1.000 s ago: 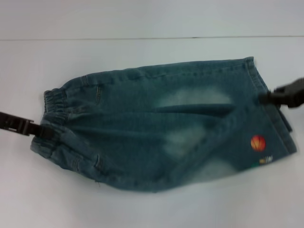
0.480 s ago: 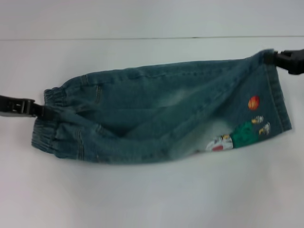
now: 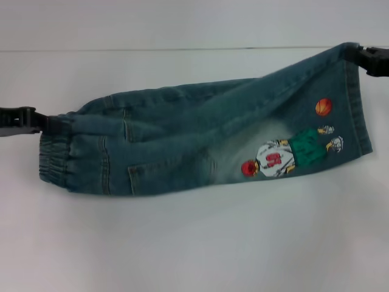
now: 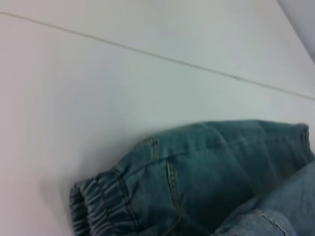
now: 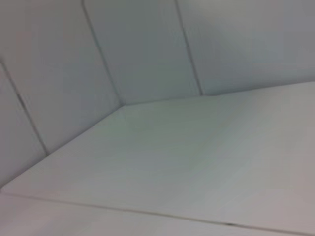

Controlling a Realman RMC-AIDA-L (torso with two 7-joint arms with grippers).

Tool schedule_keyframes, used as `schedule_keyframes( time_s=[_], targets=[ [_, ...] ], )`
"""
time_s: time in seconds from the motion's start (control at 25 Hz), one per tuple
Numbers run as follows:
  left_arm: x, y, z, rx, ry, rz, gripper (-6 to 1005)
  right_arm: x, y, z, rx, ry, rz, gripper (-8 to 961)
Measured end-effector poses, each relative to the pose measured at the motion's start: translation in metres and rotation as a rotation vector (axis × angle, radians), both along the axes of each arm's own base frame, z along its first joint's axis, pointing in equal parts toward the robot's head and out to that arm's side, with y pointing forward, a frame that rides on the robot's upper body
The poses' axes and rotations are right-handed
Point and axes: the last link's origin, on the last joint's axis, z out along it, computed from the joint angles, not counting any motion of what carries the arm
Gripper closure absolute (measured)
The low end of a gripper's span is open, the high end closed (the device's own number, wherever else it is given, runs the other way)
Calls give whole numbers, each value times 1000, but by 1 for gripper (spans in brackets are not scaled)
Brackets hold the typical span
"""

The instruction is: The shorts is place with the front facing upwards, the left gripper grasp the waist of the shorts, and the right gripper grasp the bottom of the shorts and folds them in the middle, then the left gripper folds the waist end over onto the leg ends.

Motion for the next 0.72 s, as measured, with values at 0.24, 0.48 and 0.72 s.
schedule_keyframes(
  time_s=[0.24, 0.48, 0.72],
  targets=[
    [-10, -1, 5, 50, 3, 40, 957, 8, 2, -5, 42, 0, -37, 910],
    [-13, 1, -2, 76, -32, 59, 957, 9, 2, -16, 55, -8, -39, 910],
    [-17, 5, -3, 155, -72, 74, 957, 7, 6, -24, 83, -17, -47, 909]
  ],
)
